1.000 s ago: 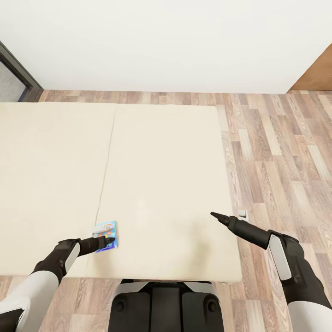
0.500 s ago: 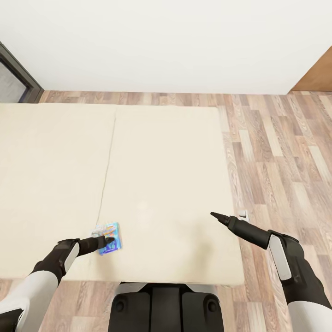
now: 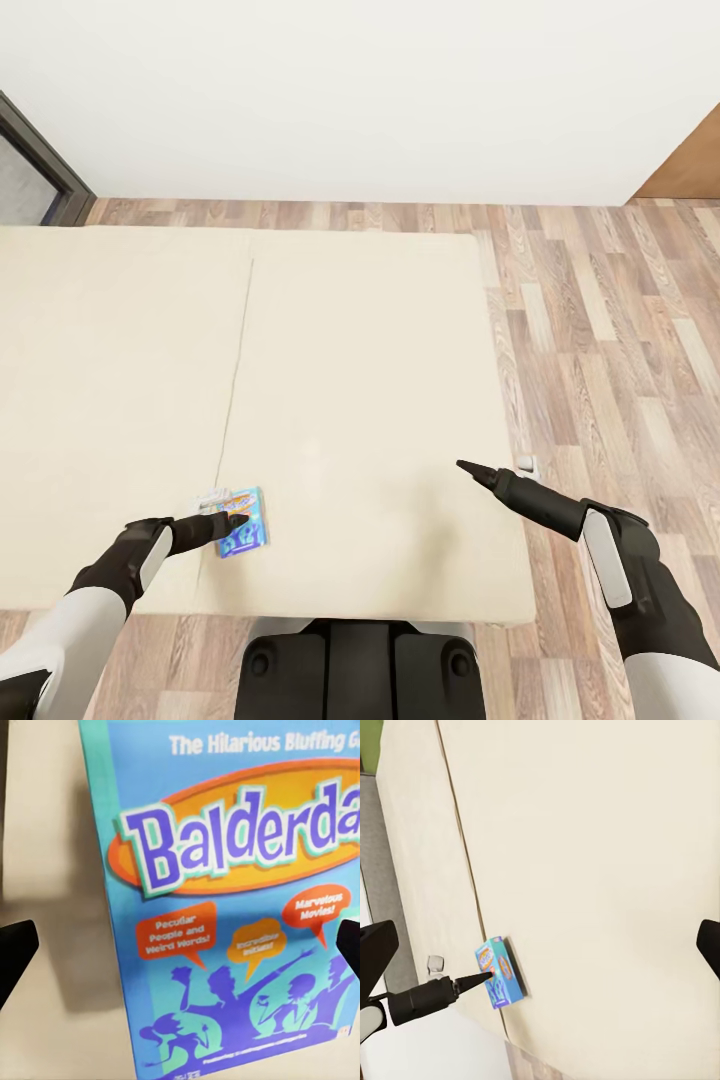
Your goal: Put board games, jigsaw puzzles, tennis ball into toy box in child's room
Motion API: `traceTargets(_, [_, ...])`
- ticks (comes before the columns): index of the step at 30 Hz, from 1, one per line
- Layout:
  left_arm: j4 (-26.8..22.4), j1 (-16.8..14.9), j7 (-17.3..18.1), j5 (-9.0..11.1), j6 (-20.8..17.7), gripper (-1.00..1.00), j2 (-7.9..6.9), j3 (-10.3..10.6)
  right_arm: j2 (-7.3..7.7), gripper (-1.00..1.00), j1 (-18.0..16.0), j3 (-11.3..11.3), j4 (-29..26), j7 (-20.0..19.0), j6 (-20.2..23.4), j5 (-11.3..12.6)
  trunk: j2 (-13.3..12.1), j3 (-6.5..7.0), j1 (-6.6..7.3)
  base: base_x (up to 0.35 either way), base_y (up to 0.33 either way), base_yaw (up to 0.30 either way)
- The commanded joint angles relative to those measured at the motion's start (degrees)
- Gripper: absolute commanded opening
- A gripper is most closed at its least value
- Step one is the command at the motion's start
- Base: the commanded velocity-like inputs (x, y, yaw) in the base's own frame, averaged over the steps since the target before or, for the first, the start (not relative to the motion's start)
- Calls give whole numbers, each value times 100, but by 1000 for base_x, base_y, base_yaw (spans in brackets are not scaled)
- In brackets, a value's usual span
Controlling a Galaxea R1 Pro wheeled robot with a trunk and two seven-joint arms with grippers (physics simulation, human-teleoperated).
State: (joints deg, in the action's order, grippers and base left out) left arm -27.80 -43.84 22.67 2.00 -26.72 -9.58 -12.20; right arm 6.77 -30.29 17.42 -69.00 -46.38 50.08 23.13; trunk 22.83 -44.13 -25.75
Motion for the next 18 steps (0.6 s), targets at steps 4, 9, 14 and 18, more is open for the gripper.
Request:
traceTargets(4, [-6, -2, 16, 20, -52, 100, 6, -28, 0, 100, -3, 7, 0, -16, 28, -1, 9, -6, -3, 3, 4, 0])
traceTargets(9, [-6, -2, 12, 20, -52, 100, 8, -27, 0, 100, -3, 7, 0, -16, 28, 0, 9, -6, -3, 1, 1, 0])
traceTargets(14, [-6, -2, 10, 20, -52, 100, 9, -22, 0, 100, -3, 7, 1, -18, 28, 1, 9, -6, -3, 0, -4, 0])
traceTargets(18, [-6, -2, 10, 20, -52, 100, 9, -20, 0, 100, -3, 7, -5, -20, 28, 1, 9, -6, -3, 0, -84, 0])
